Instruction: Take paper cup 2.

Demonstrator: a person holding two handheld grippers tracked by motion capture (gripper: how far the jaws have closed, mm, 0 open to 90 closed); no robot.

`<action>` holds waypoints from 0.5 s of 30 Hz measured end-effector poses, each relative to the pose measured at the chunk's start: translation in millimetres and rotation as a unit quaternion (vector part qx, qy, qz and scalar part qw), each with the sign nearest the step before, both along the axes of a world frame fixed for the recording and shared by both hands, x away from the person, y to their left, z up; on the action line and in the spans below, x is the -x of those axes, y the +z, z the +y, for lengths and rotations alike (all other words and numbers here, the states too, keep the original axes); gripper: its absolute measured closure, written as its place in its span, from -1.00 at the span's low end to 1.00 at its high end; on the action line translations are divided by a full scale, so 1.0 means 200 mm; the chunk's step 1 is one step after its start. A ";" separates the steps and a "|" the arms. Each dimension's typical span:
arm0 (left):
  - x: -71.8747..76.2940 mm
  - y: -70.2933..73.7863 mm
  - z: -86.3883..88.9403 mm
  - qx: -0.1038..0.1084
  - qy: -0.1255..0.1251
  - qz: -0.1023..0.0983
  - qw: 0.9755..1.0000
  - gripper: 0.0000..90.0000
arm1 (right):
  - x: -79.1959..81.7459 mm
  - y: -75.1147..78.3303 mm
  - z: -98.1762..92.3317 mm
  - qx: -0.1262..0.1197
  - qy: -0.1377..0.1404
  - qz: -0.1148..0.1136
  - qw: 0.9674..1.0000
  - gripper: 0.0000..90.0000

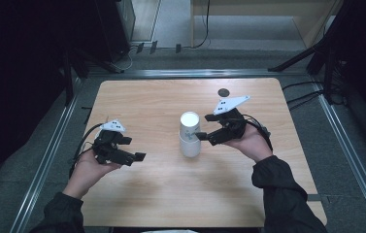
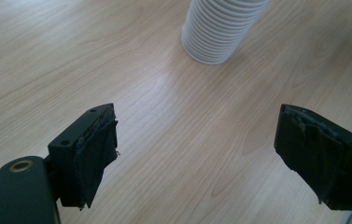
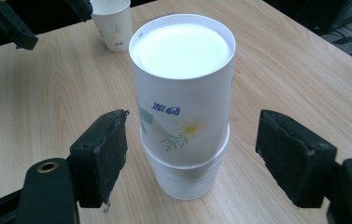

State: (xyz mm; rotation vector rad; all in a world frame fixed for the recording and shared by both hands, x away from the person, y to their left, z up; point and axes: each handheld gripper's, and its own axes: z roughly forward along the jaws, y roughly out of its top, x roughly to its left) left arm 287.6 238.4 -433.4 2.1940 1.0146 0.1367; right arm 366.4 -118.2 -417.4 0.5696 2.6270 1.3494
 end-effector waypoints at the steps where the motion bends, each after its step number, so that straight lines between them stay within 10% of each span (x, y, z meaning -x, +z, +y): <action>1: 0.00 0.00 -0.01 -0.001 -0.004 -0.003 1.000 -0.70 | -0.01 0.01 0.00 0.001 0.001 0.000 1.000 -0.44; 15: 0.03 0.00 -0.06 0.000 -0.023 -0.005 1.000 -0.70 | -0.07 0.07 0.13 0.052 0.029 0.012 0.998 -0.46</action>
